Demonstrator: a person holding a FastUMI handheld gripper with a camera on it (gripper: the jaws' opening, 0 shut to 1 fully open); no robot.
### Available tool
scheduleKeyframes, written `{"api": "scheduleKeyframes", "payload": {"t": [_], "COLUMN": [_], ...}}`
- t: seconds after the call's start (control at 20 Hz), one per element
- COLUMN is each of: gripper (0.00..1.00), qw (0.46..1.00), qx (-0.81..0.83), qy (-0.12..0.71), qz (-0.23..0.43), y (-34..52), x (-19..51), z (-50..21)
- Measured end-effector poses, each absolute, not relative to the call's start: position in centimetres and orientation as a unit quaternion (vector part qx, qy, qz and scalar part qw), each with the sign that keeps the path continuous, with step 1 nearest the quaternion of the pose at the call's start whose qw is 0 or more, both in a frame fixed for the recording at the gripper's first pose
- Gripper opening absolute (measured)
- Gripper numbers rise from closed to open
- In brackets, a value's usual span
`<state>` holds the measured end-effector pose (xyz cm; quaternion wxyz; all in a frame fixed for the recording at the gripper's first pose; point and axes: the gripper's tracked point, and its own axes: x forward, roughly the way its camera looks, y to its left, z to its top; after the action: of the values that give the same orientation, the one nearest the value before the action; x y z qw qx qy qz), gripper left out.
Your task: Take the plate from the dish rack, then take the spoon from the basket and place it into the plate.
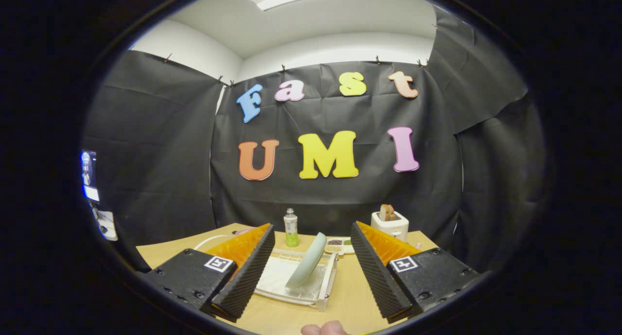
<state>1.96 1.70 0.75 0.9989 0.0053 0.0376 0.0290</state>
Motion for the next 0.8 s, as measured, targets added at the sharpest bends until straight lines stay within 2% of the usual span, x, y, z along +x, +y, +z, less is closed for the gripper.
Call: {"api": "scheduleKeyframes", "payload": {"t": [0.2, 0.45, 0.6, 0.8], "gripper": [1.00, 1.00, 1.00, 1.00], "qw": [0.998, 0.994, 0.983, 0.952], "qx": [0.001, -0.013, -0.037, 0.019], "qy": [0.049, 0.107, 0.176, 0.297], "qz": [0.037, 0.037, 0.046, 0.068], "y": [2.0, 1.9, 2.1, 3.3], "x": [2.3, 3.6, 6.1, 9.8], "z": [1.5, 3.1, 3.9, 3.3]}}
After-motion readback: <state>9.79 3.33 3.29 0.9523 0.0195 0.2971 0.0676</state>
